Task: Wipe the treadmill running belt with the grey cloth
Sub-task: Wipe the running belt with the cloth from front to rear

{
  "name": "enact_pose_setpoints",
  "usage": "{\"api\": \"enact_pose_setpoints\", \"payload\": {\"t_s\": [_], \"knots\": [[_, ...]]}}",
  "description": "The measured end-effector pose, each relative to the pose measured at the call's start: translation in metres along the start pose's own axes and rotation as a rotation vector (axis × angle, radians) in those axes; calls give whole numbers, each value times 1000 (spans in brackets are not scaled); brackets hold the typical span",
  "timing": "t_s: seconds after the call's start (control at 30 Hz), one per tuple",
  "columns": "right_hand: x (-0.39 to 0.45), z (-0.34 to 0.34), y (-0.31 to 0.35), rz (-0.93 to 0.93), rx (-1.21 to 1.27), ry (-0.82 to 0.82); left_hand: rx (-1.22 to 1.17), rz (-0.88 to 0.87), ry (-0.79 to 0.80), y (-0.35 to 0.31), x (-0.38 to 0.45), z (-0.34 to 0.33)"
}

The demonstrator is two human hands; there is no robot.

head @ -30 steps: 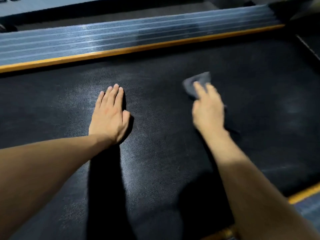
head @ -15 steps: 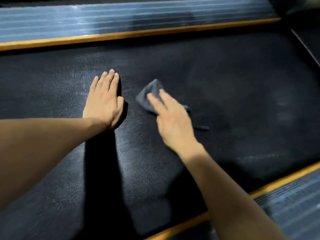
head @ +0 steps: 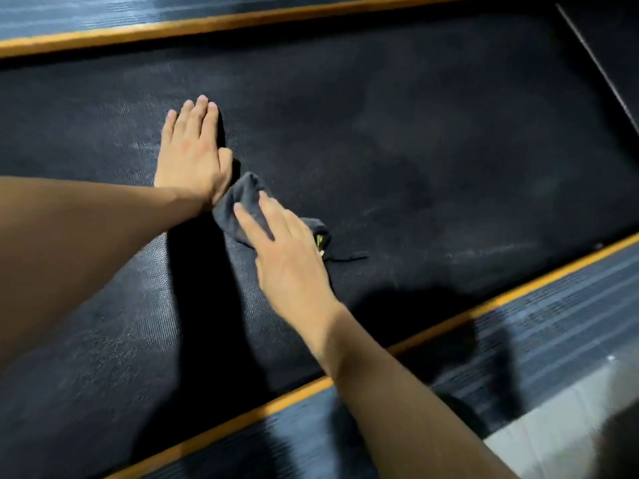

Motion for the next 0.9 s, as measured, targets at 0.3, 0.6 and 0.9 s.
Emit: {"api": "enact_pose_setpoints", "payload": {"t_s": [0.3, 0.6, 0.9], "knots": [[-49, 78, -175, -422, -235, 16, 57, 7, -21, -5, -2, -1], [-58, 69, -142, -403, -103, 64, 15, -75, 48, -58, -107, 3], [-97, 65, -81, -51, 15, 218, 42, -144, 15, -73, -196, -18]]}}
Point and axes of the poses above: each hand's wrist, its own x-axis towards the middle knuckle, its own z-axis out of the back of the hand, y = z × x, the point moved 2 cm from there along x, towards the middle knuckle, and after that the axes turned 2 degrees about z, right-handed, at the moved point
